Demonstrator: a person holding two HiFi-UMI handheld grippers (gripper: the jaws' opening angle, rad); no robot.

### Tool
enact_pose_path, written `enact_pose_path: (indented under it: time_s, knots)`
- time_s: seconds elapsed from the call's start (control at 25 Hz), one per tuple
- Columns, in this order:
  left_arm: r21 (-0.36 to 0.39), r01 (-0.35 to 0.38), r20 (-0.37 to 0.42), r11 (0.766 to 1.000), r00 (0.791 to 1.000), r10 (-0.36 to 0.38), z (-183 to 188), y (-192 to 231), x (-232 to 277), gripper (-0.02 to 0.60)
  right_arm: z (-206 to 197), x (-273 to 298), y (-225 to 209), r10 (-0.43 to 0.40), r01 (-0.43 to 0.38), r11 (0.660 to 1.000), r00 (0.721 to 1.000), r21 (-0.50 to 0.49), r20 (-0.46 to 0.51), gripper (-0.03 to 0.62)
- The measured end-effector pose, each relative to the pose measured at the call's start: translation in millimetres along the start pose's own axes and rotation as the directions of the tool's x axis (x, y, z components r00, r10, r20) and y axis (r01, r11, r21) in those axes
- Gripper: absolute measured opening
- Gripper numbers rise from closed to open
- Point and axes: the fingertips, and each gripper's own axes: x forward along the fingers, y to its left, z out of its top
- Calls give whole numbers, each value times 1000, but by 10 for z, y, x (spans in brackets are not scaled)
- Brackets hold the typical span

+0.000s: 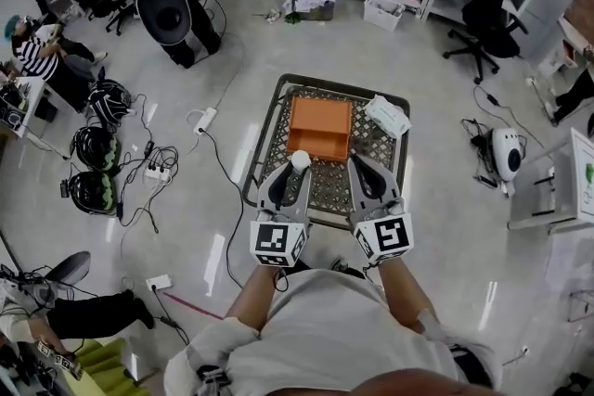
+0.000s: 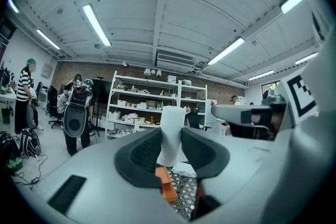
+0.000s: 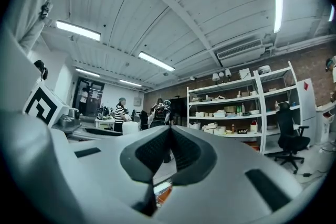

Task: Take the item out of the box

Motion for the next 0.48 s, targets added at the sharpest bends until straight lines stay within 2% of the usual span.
enact_pose_path:
  time_s: [0.48]
  knots:
    - [25,39,34,999,999,-40,163,69,-27,121,108,116,136,-12,13,1000,999,-26,37,5]
